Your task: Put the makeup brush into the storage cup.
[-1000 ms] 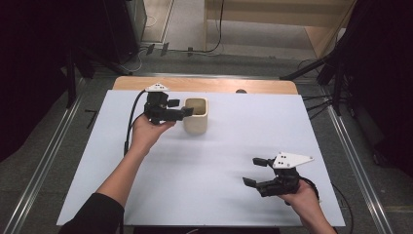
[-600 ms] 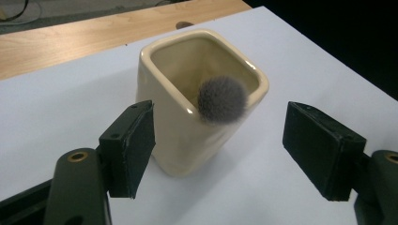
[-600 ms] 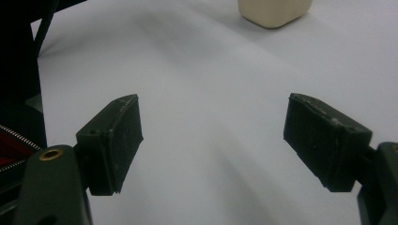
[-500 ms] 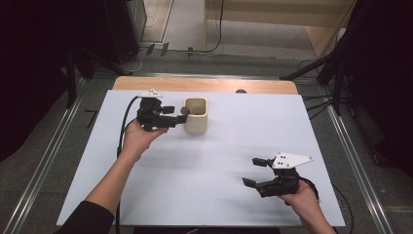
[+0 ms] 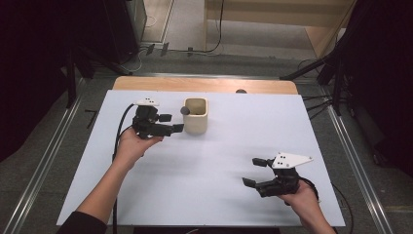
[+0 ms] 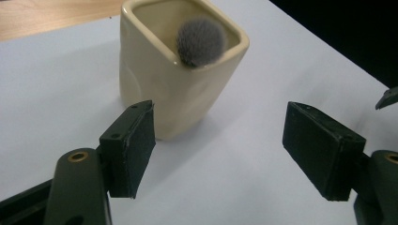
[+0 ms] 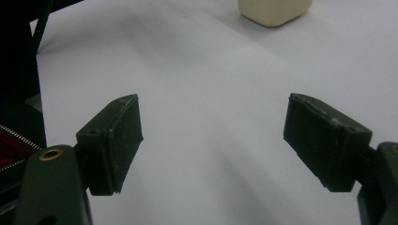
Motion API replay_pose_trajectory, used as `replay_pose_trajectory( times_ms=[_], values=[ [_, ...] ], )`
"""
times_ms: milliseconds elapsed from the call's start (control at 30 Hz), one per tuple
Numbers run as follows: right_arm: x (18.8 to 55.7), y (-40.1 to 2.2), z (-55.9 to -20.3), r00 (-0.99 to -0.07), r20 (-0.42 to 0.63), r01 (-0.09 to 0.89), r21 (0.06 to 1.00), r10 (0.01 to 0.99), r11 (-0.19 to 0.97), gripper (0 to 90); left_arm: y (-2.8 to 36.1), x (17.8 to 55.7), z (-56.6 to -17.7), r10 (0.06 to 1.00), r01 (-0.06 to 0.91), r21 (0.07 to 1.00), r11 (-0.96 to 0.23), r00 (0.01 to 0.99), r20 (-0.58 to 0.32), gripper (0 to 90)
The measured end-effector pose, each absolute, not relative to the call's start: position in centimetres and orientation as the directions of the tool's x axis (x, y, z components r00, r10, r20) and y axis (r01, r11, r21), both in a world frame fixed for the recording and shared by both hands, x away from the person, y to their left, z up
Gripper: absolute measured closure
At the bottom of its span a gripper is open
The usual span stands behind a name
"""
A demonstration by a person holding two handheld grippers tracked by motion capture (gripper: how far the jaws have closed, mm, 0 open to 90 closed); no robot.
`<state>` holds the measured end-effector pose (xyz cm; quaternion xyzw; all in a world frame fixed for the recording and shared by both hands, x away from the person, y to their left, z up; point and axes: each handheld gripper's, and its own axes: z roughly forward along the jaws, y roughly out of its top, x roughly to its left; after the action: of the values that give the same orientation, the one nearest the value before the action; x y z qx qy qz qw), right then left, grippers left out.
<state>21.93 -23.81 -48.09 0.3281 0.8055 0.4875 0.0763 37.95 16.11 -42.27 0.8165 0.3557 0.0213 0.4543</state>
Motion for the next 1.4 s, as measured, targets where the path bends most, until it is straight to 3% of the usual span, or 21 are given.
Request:
replay_pose_trajectory(
  times_ms=[433,767,1400],
  values=[
    [21.9,-23.8,-48.0,-0.773,0.198,0.454,0.837,0.603,0.306,21.0,17.1,35.9,-43.5,0.593,0.569,0.733,-0.372,0.753,-0.284,26.8],
    [22.0,-23.8,-48.1,-0.774,0.197,0.452,0.837,0.602,0.307,21.0,16.9,34.0,-44.7,0.533,0.522,0.717,-0.462,0.810,-0.245,21.9],
    [22.0,-24.1,-48.1,-0.767,0.204,0.458,0.838,0.609,0.297,21.0,17.3,31.1,-45.1,0.495,0.446,0.747,-0.493,0.850,-0.181,18.8]
  ],
)
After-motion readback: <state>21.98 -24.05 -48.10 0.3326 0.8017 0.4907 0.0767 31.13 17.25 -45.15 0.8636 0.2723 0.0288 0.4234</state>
